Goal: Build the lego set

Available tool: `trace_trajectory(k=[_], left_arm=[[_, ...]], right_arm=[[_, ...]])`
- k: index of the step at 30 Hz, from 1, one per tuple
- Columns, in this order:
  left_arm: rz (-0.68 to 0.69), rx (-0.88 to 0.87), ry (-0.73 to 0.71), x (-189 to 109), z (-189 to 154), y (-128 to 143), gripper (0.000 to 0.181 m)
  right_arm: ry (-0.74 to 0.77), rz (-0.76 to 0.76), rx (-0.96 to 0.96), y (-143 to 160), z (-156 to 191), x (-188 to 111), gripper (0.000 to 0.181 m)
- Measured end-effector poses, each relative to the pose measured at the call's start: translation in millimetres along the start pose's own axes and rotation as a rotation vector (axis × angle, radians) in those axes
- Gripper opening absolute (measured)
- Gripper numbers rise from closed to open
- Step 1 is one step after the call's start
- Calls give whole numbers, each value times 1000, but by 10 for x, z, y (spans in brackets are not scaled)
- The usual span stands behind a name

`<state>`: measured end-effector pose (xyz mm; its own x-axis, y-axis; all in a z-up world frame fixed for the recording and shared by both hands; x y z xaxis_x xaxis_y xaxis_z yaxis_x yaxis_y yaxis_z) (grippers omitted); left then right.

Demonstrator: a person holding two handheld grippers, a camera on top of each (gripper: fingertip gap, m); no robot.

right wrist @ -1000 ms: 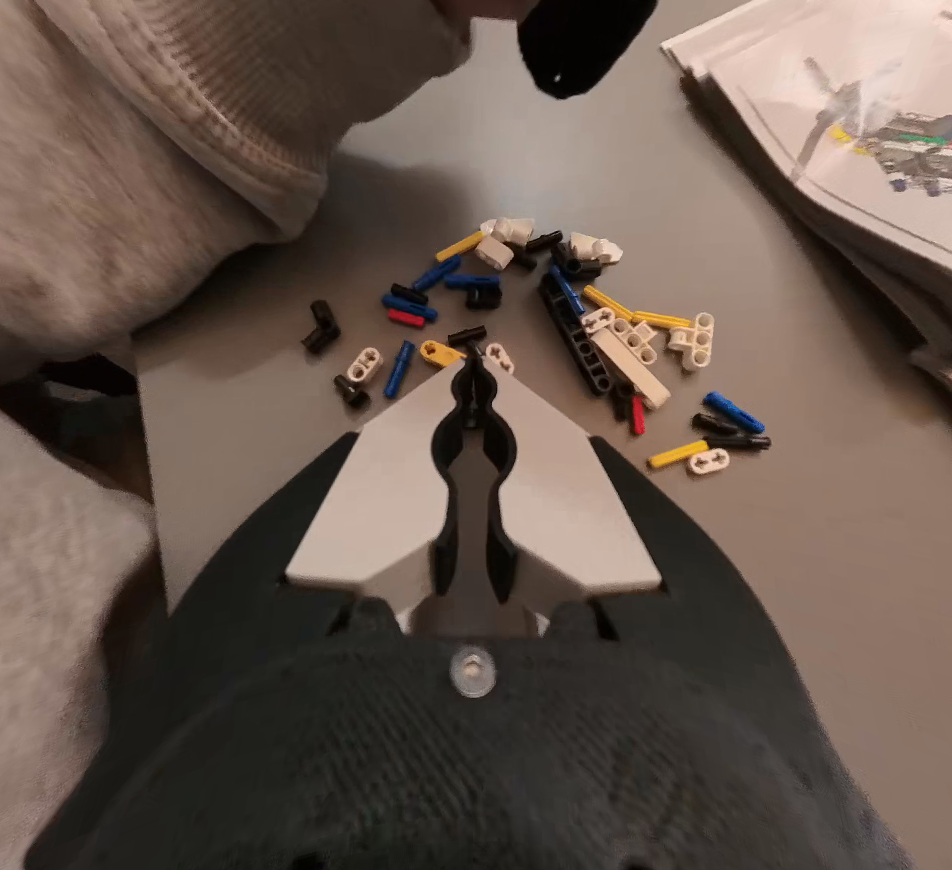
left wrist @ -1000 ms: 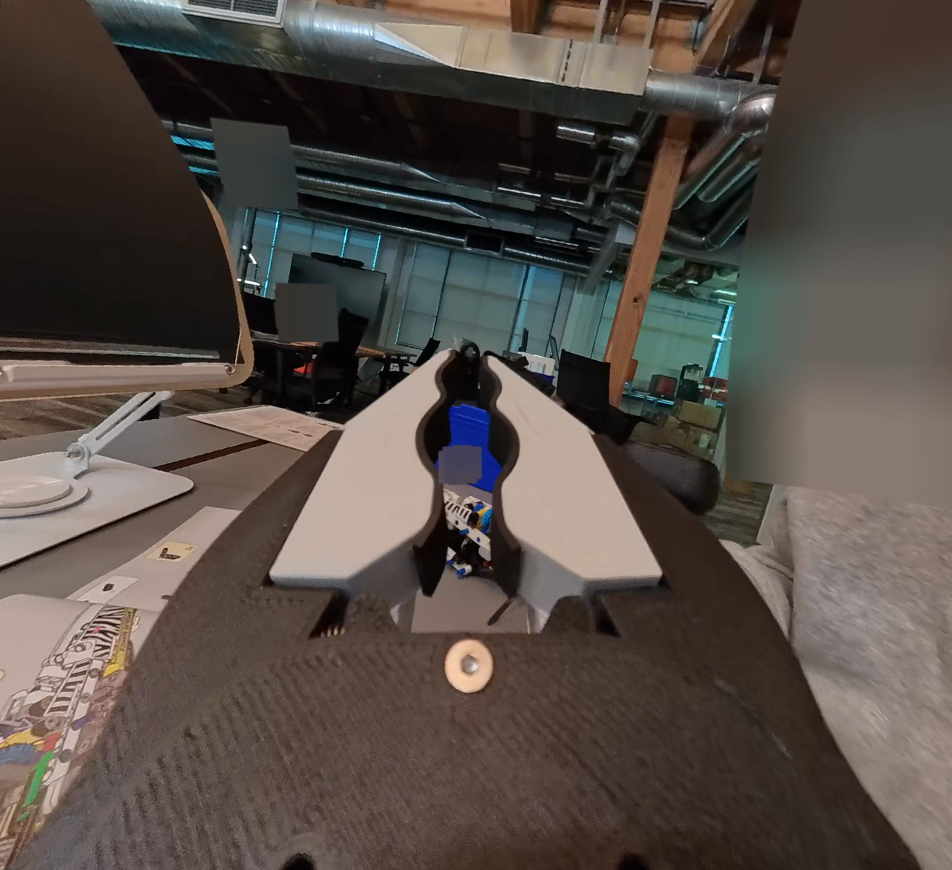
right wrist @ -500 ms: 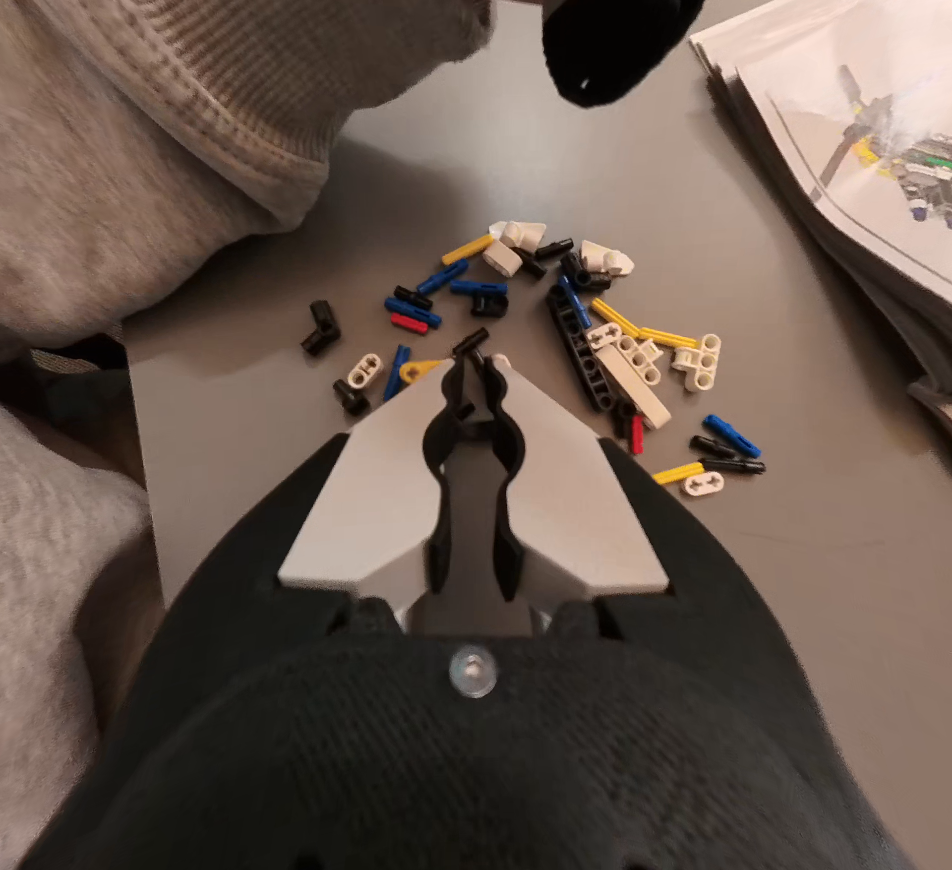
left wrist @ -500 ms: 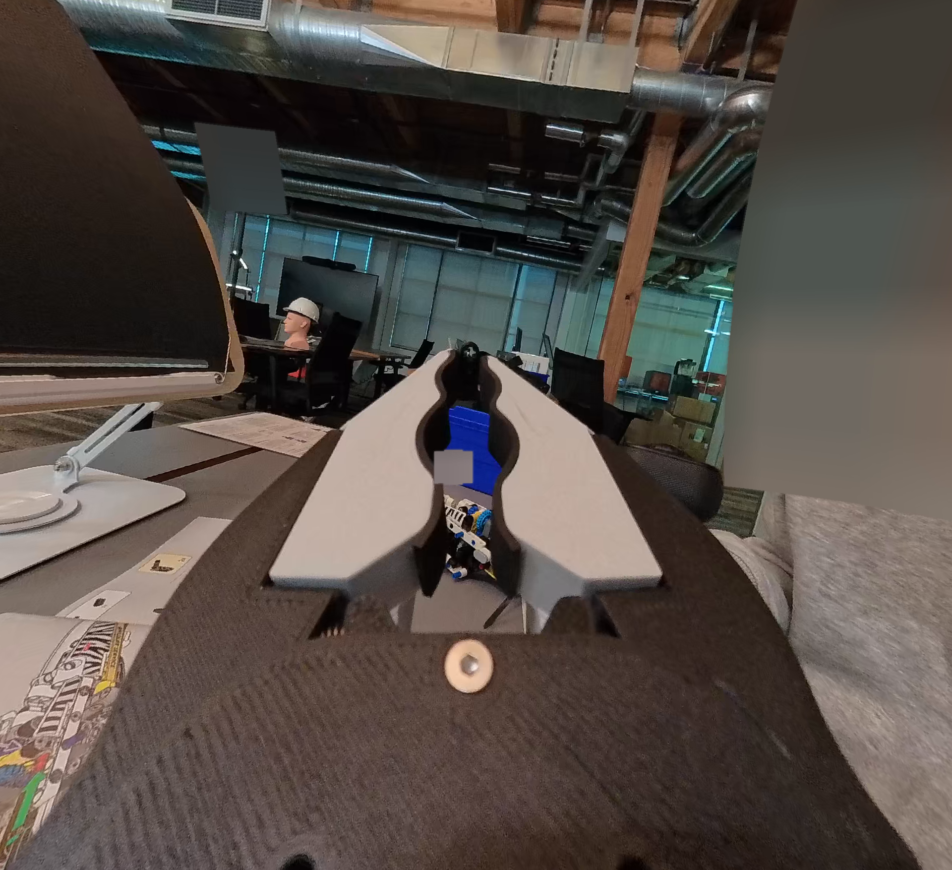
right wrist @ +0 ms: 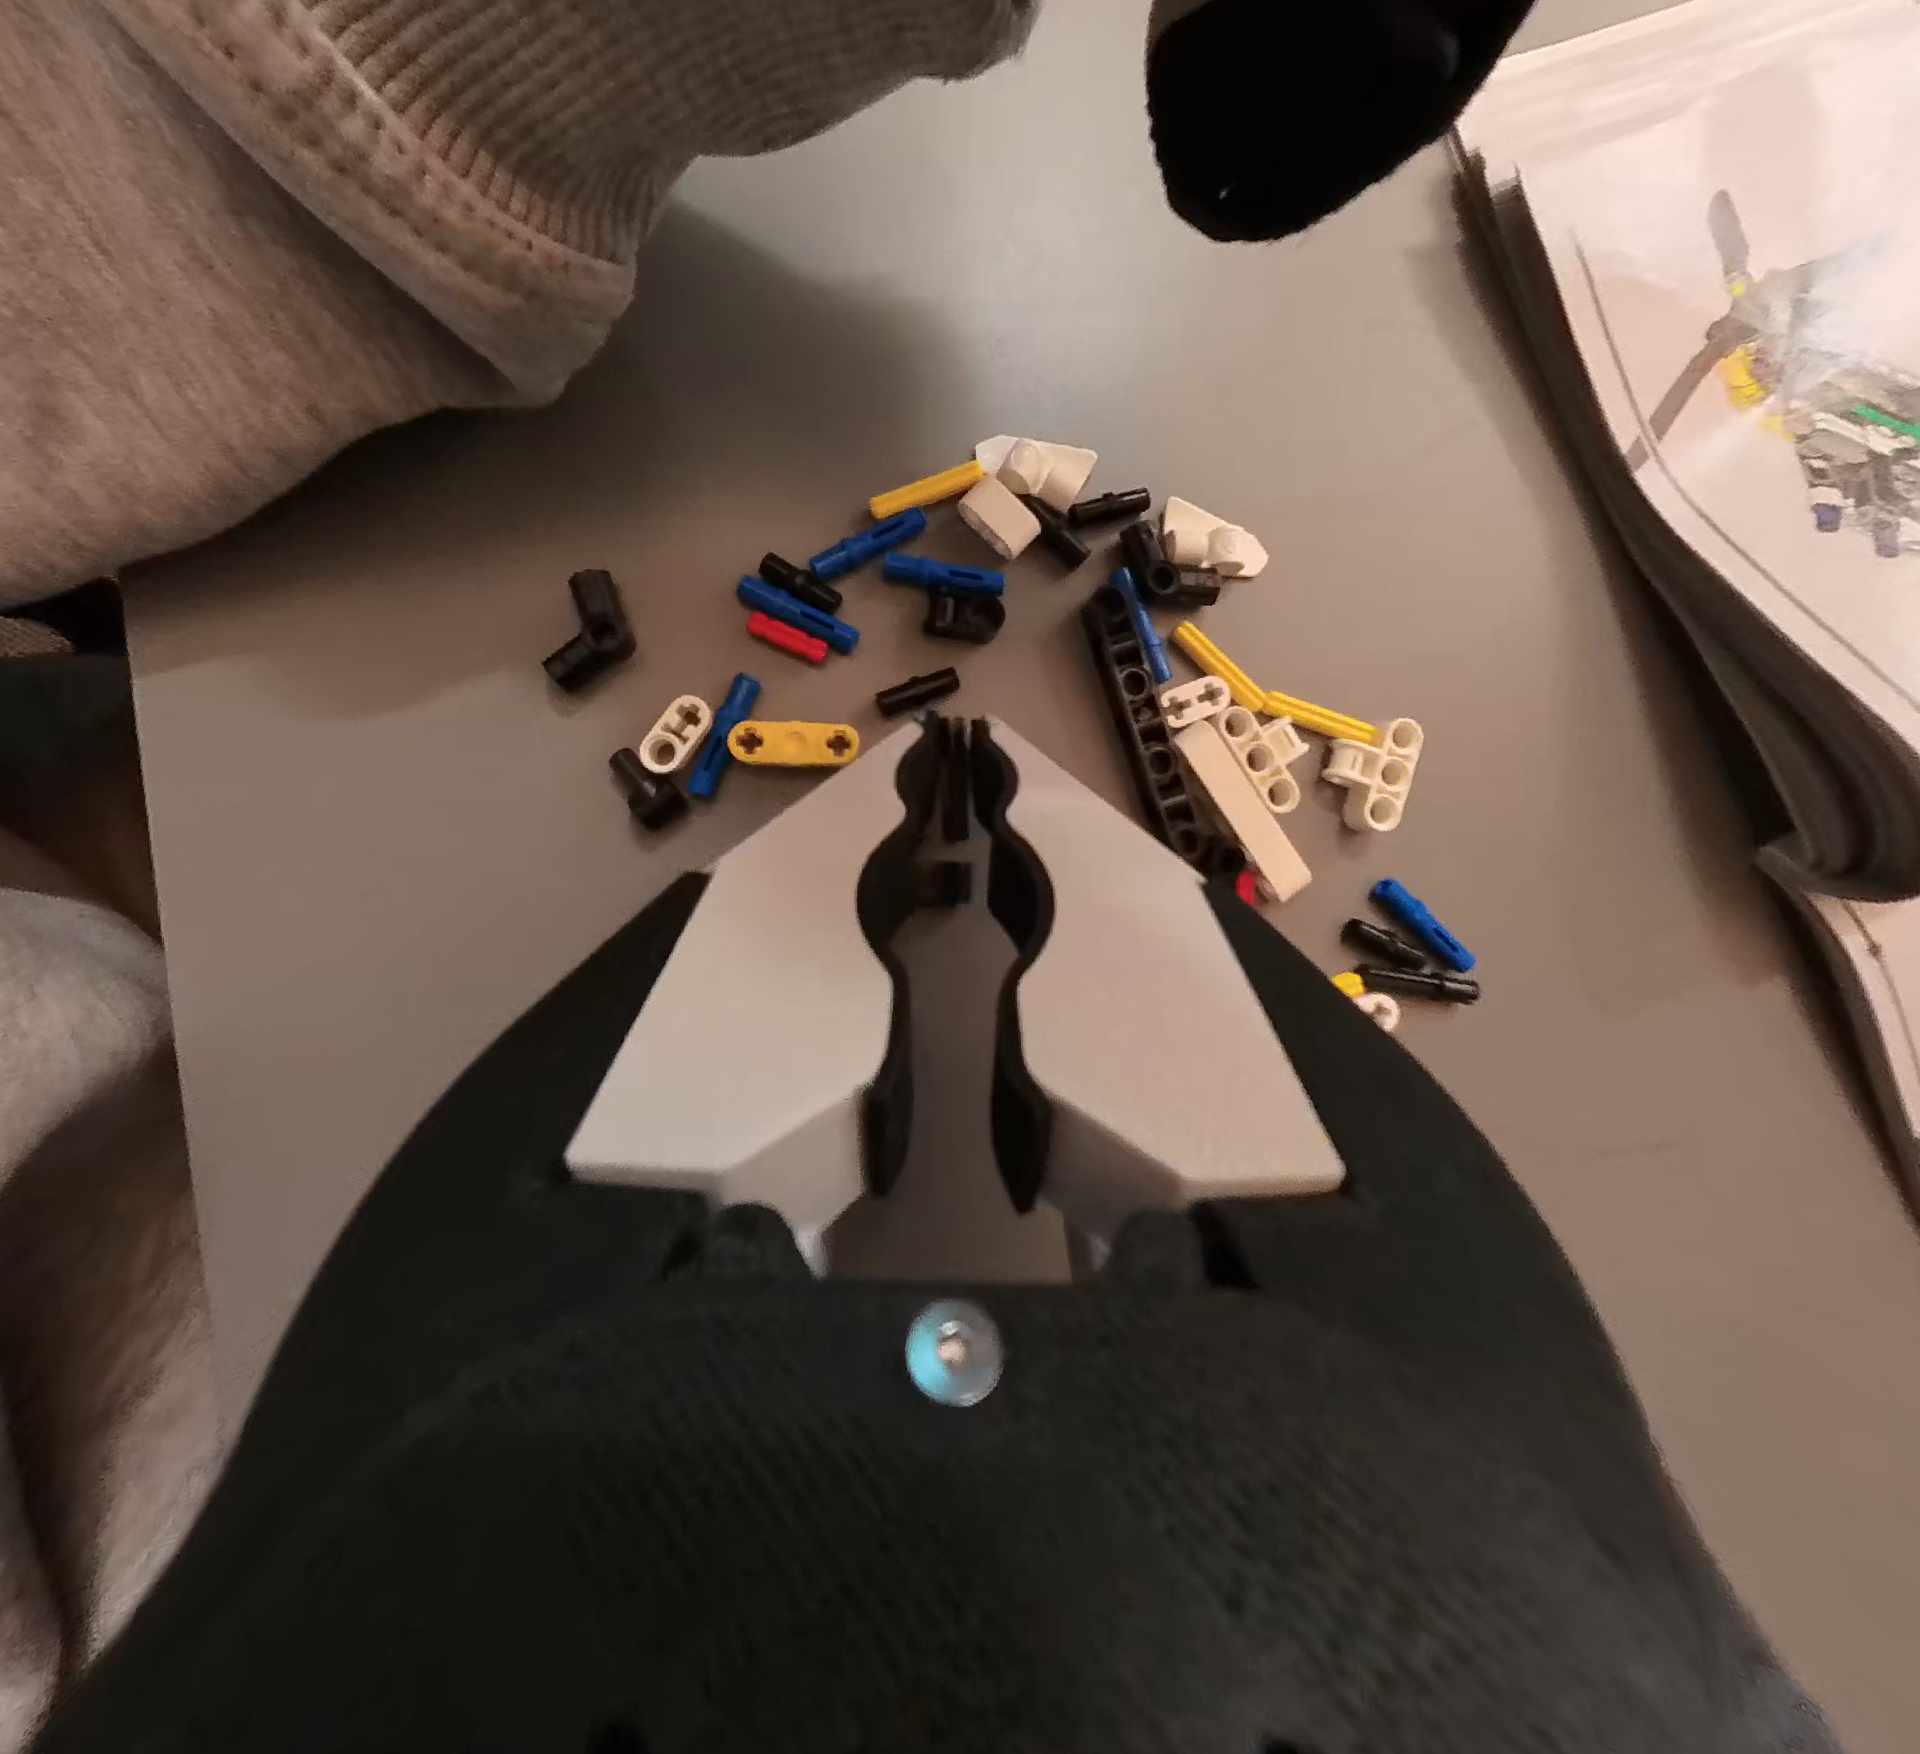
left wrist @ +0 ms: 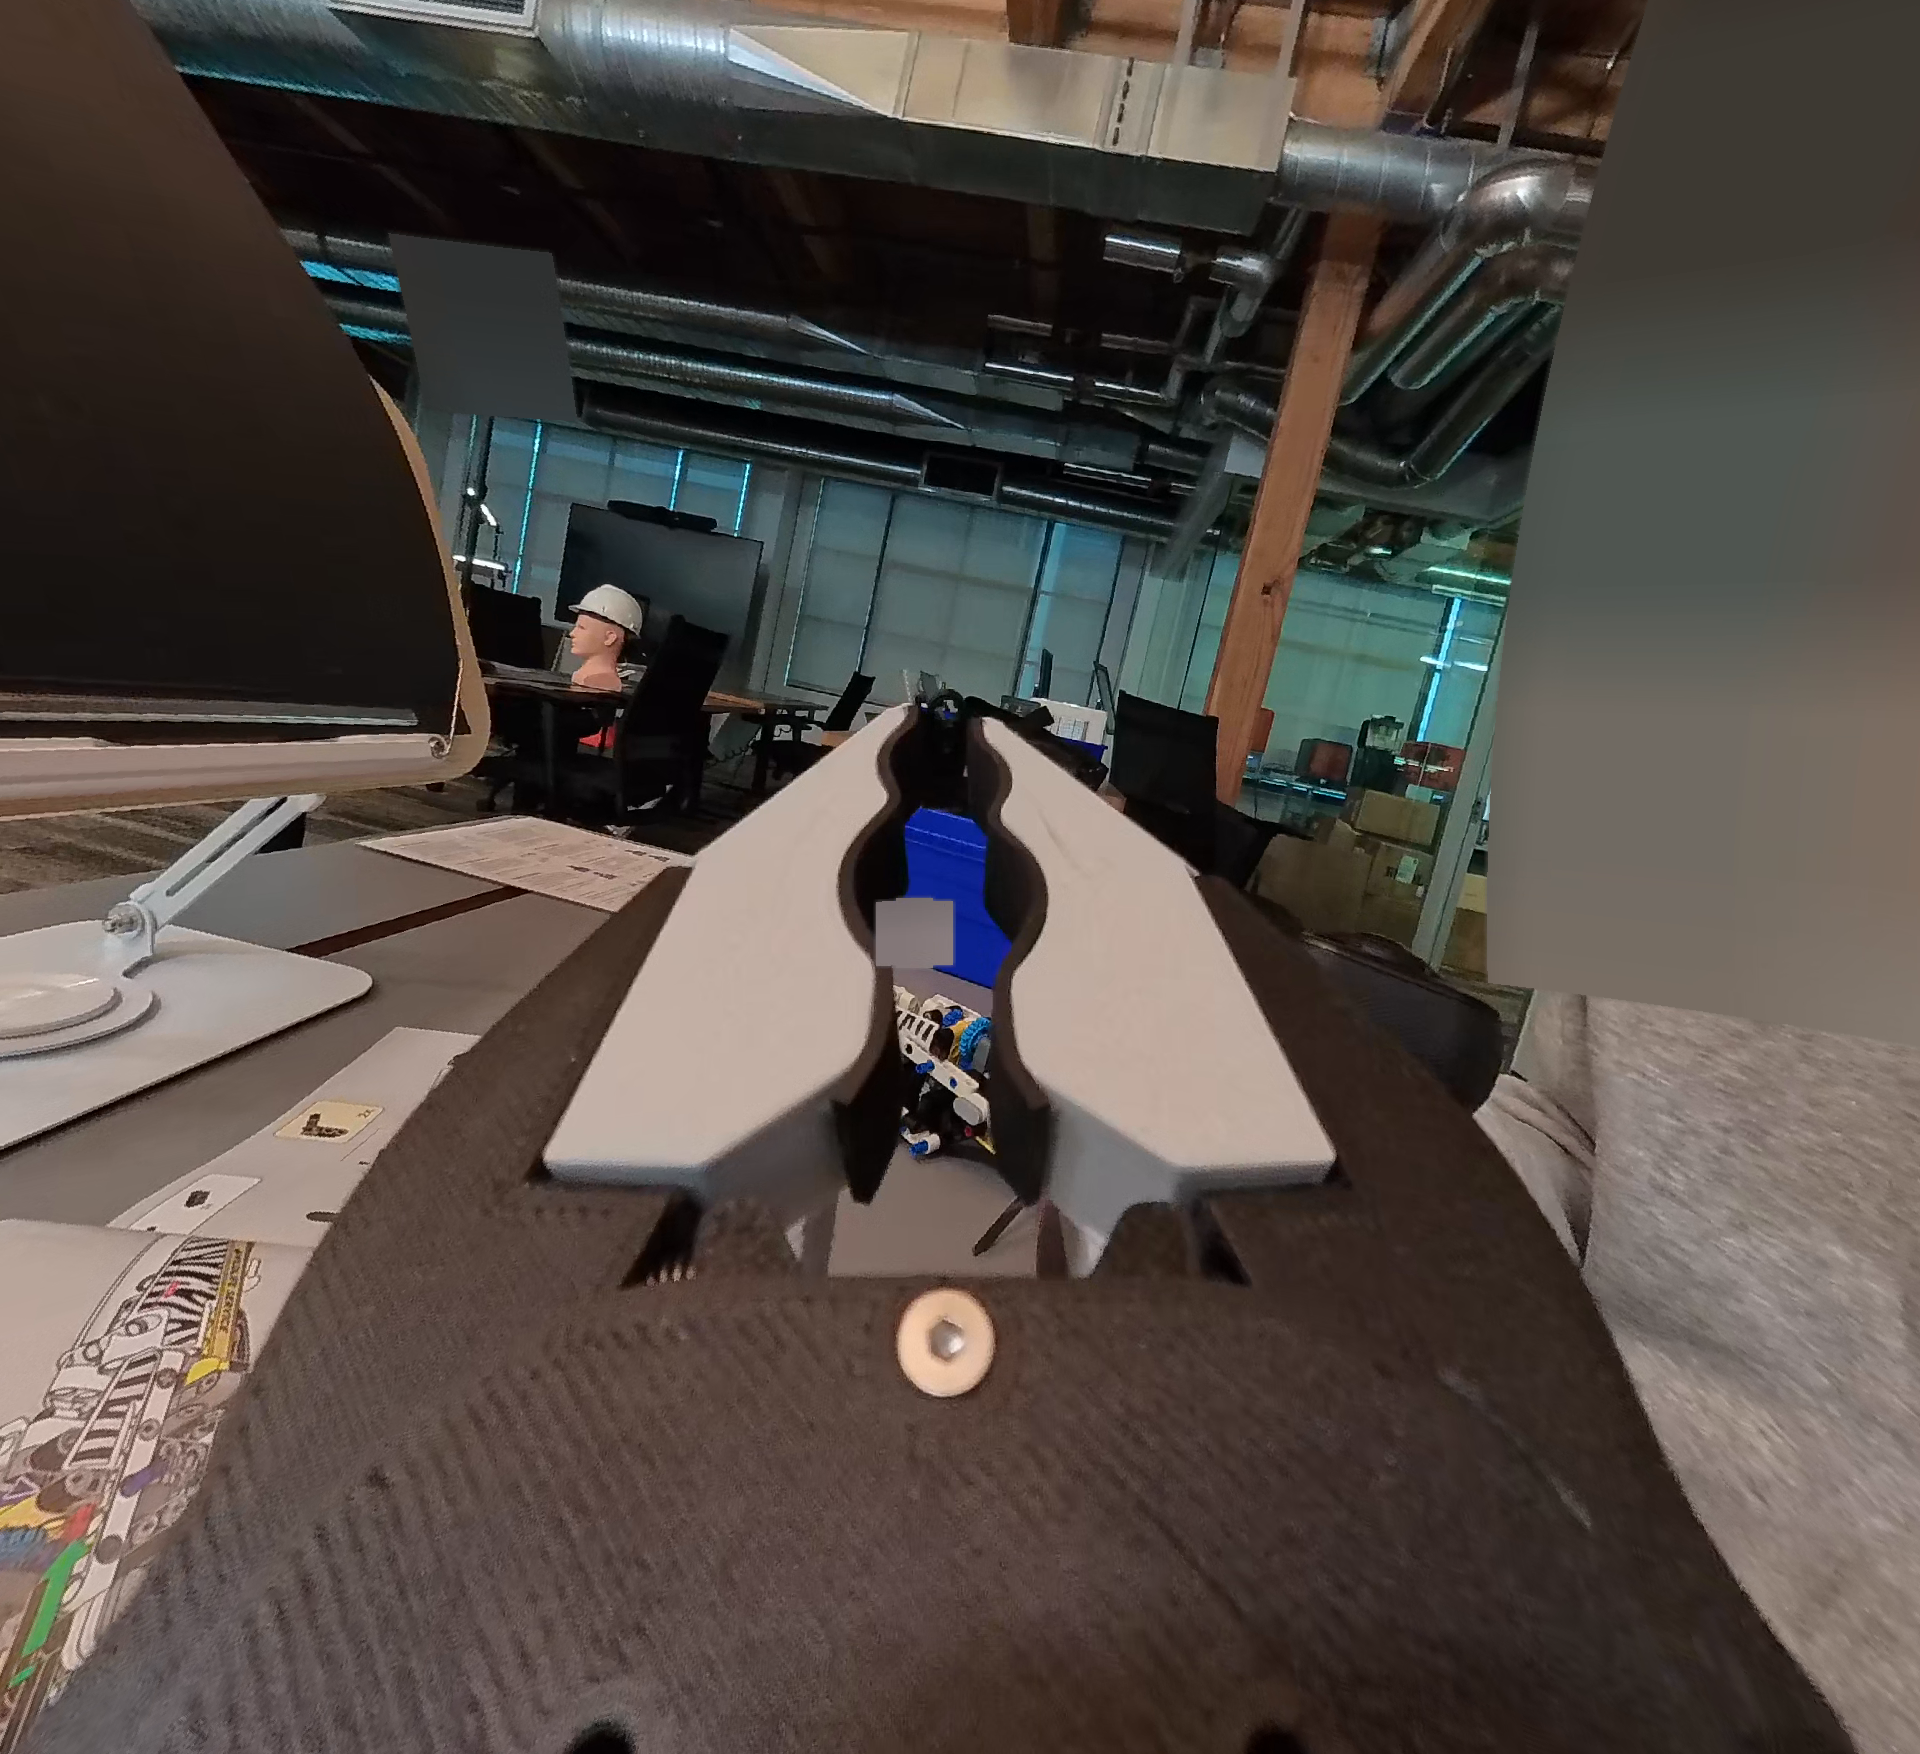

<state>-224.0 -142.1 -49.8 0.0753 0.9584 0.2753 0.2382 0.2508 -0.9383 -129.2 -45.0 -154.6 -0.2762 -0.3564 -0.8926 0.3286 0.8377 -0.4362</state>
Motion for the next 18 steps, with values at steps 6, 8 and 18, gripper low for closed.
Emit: trace_trajectory(k=[6, 8, 18], left_arm=[[6, -2, 0, 6, 3, 7, 4], [5, -3, 0, 7, 4, 9, 4], [8, -9, -3, 11, 14, 19, 4]], right_arm=[[36, -55, 79, 100, -62, -148, 1], [29, -87, 135, 168, -93, -225, 1], [70, -119, 494, 582, -128, -422, 1]])
Point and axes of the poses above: each gripper's, where its closed fingertips meet, x out along the fingers, y out of its underside, z = x × y across the jaws, the point moved 9 cm from there along -x, back along the fingers, and after that the axes turned 11 degrees about z, right-handed, at the moved point
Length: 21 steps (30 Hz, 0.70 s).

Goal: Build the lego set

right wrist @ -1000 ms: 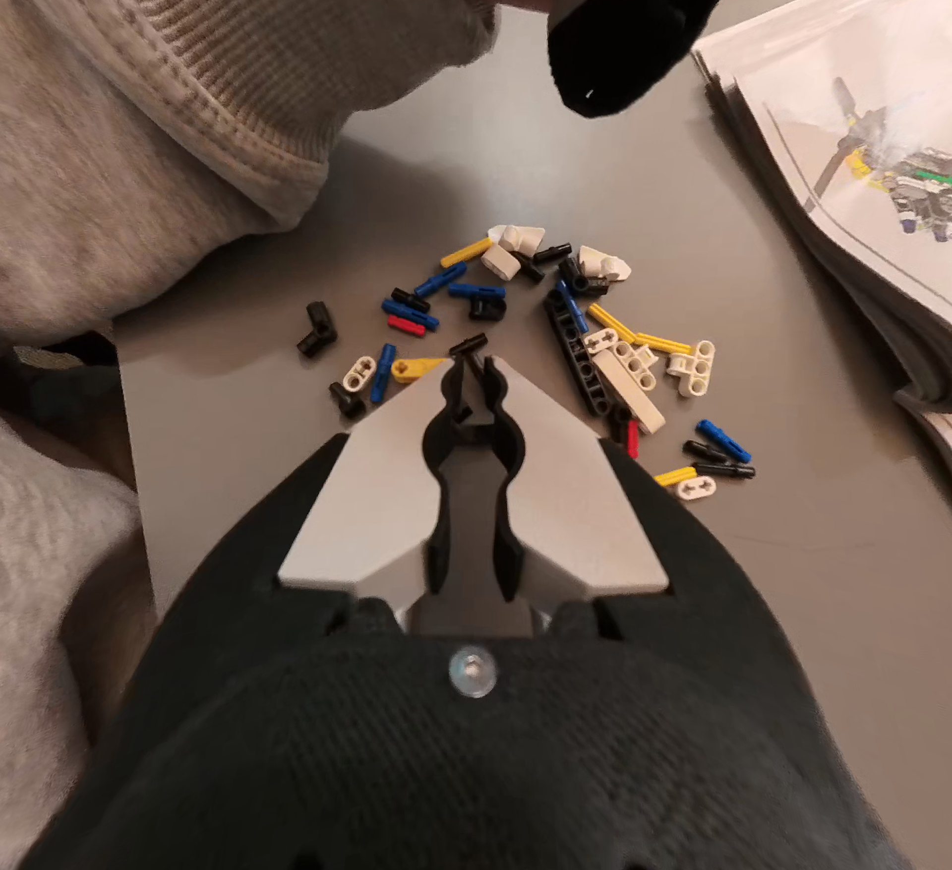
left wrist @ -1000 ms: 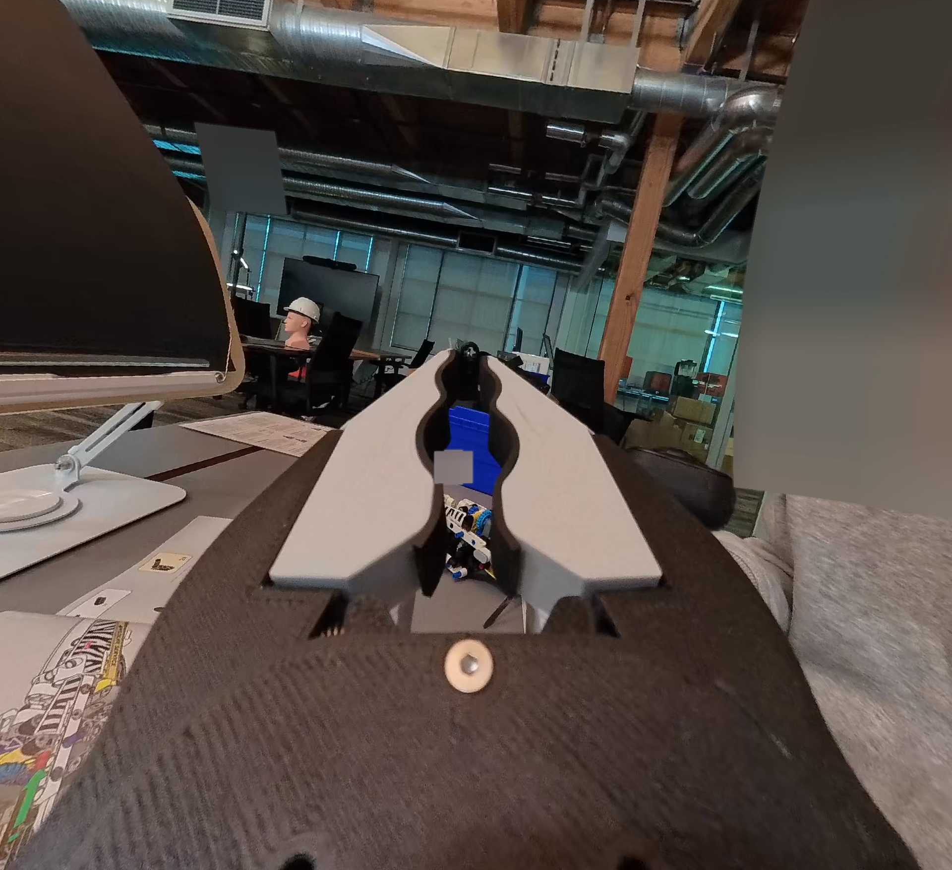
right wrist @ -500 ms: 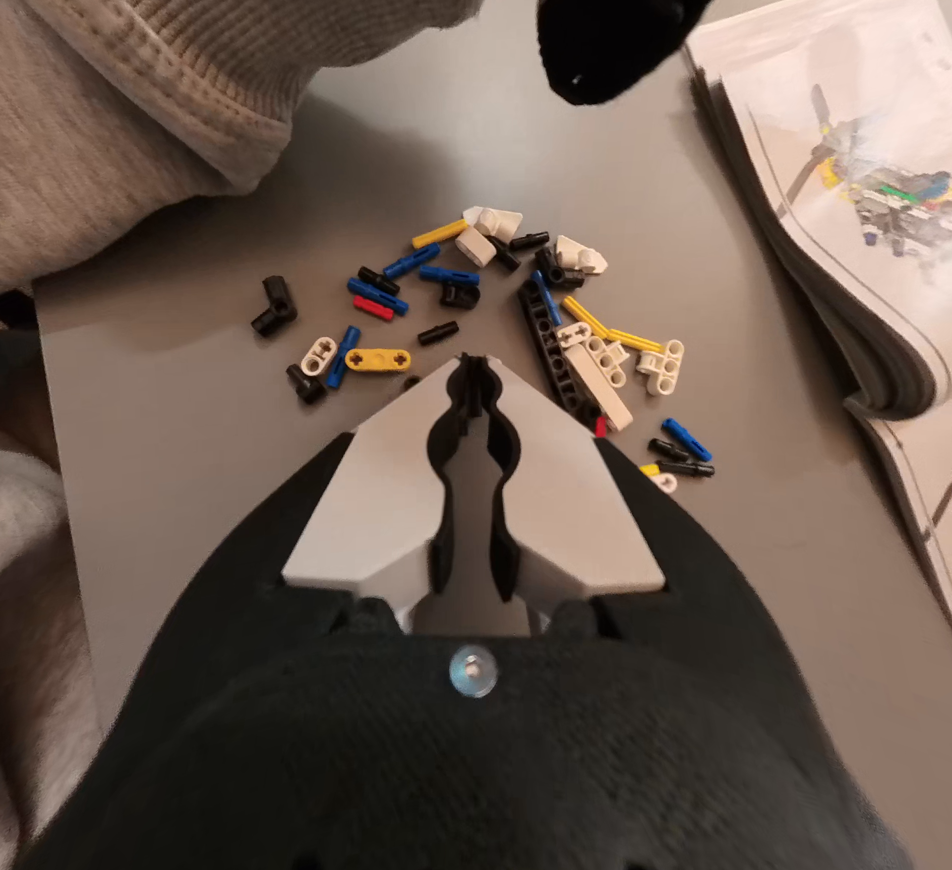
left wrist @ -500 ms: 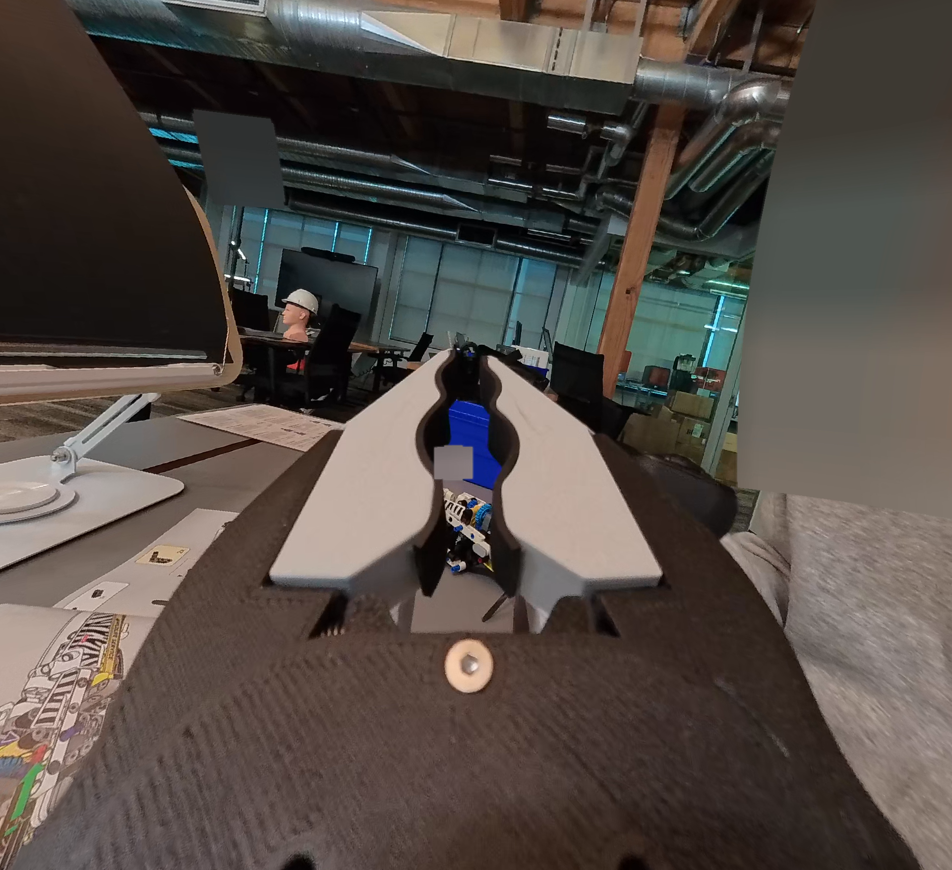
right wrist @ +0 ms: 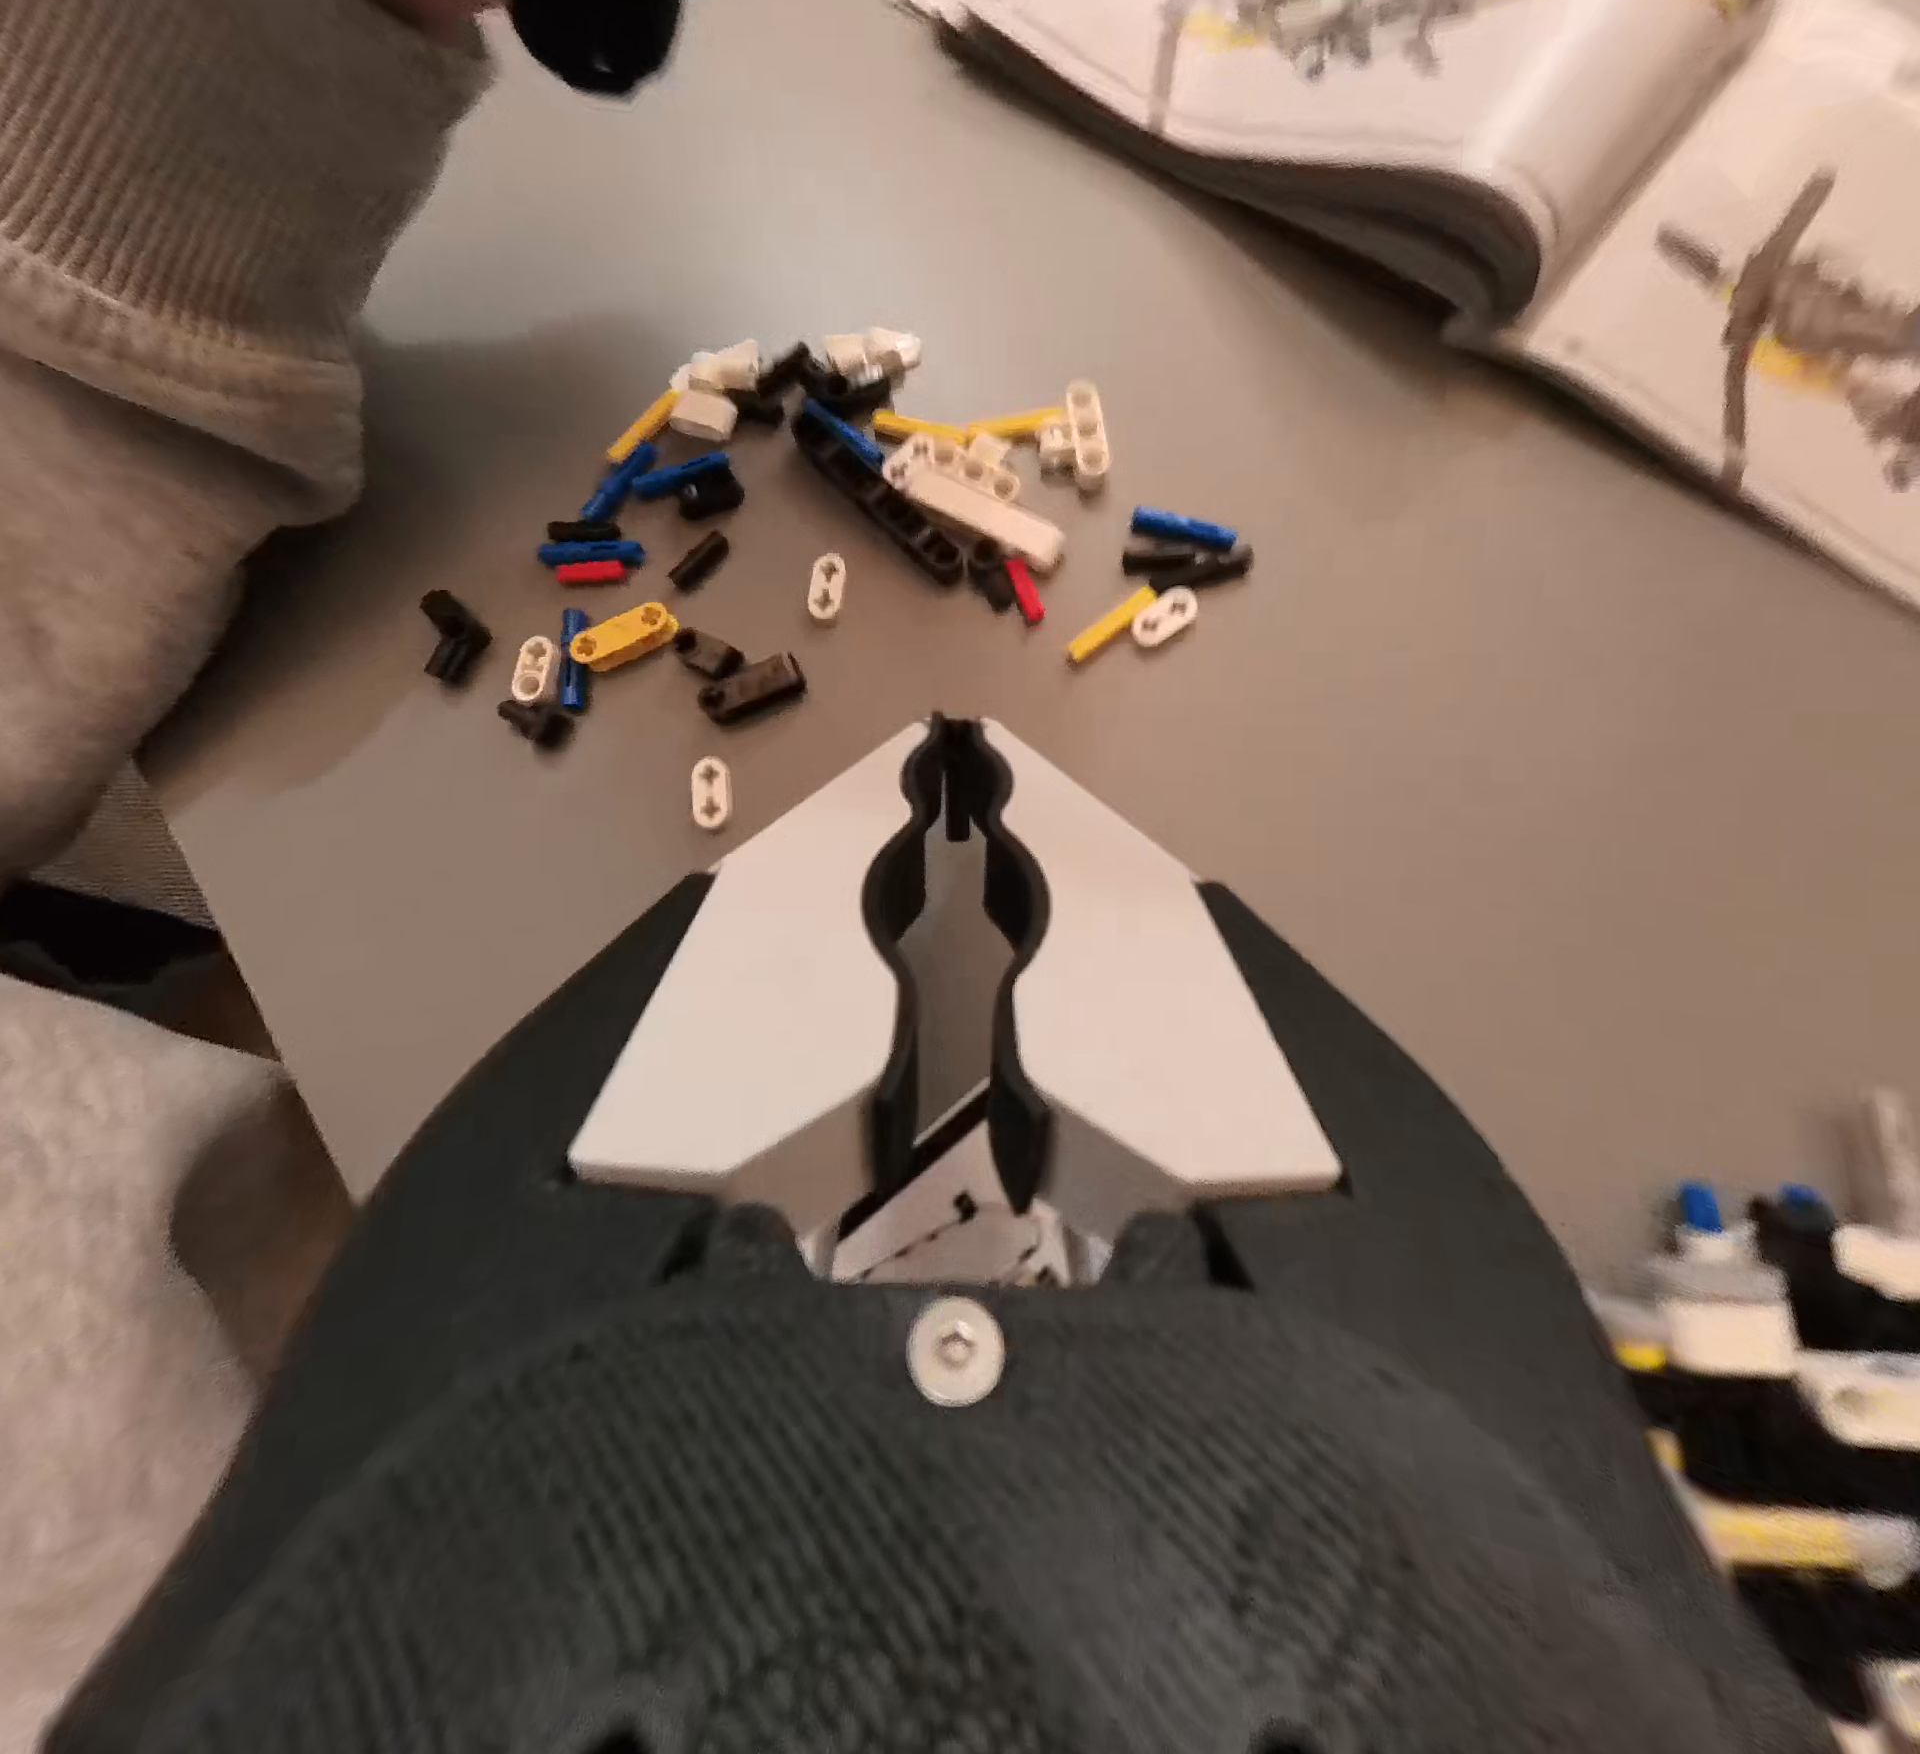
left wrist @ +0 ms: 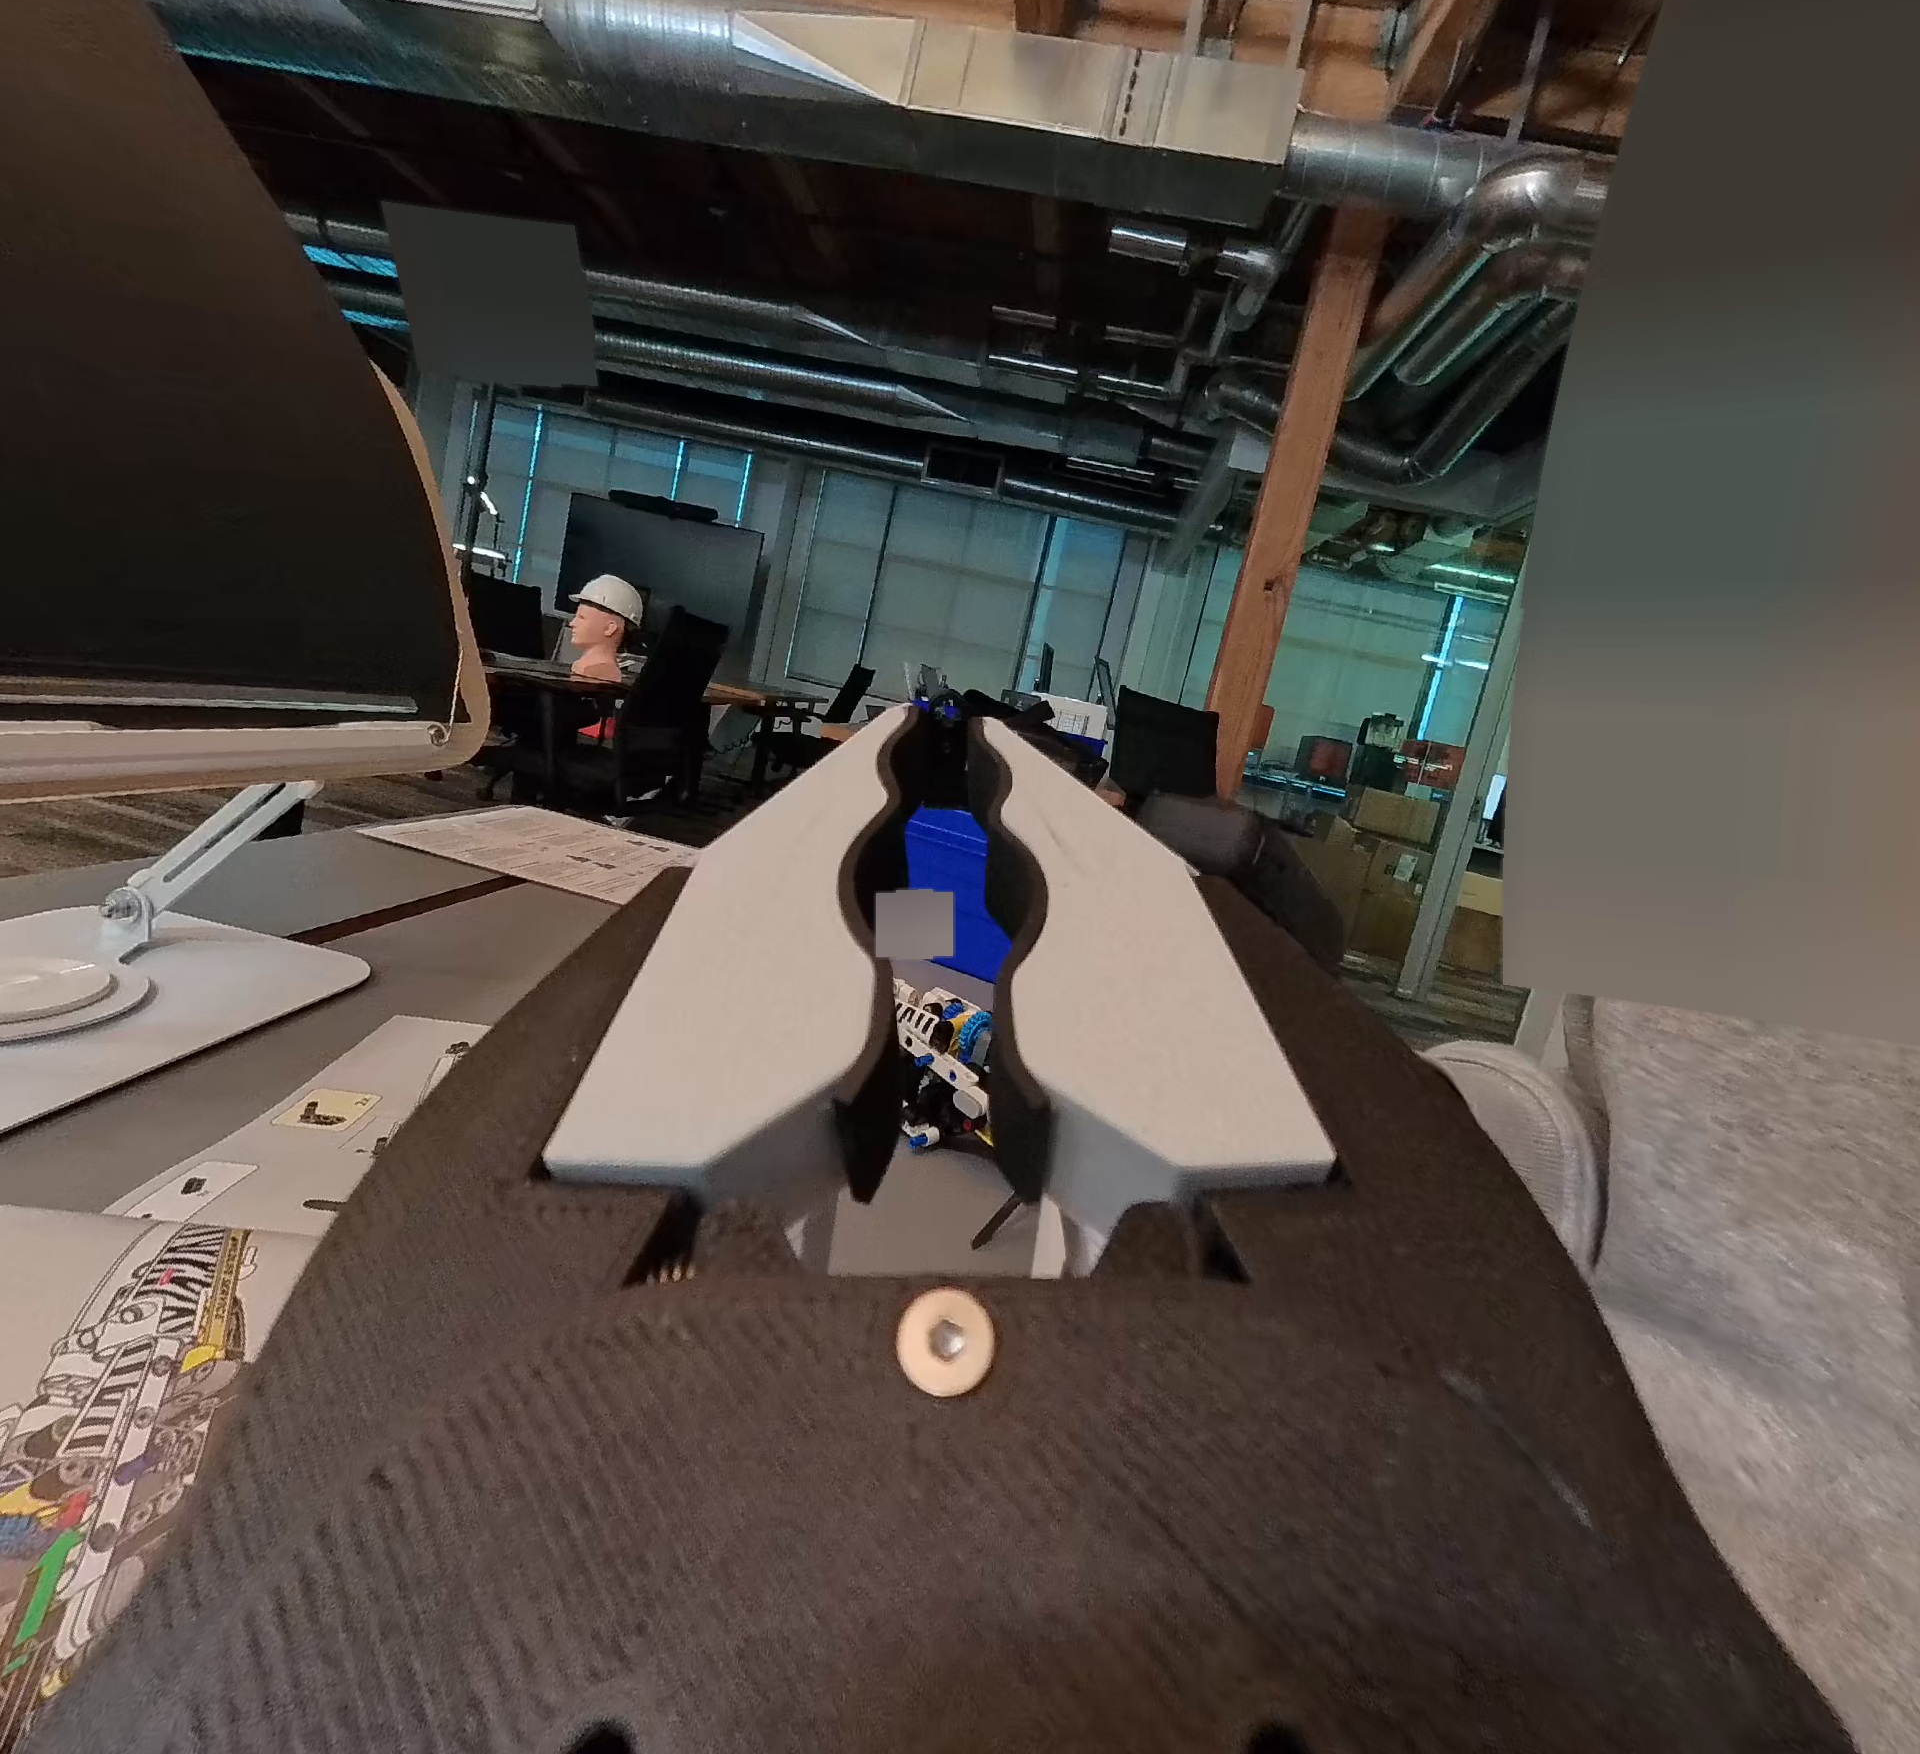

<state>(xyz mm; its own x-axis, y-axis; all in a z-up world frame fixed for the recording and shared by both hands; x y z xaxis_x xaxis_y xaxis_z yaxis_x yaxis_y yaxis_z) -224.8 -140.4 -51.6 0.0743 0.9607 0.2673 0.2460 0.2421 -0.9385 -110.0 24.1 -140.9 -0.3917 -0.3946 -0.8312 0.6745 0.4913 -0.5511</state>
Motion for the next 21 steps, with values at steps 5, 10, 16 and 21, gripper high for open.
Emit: trace_trajectory(k=[5, 10, 16, 21], left_arm=[[15, -2, -10, 18, 9, 18, 4], [28, -4, -12, 34, 14, 34, 5], [39, -2, -19, 42, 20, 45, 4], [42, -5, -21, 45, 27, 53, 4]], right_arm=[[87, 71, 39, 220, -14, 2, 1], [63, 58, 68, 318, 1, -53, 11], [59, 76, 63, 408, 39, -120, 17], [-37, 70, 67, 416, 153, -85, 18]])
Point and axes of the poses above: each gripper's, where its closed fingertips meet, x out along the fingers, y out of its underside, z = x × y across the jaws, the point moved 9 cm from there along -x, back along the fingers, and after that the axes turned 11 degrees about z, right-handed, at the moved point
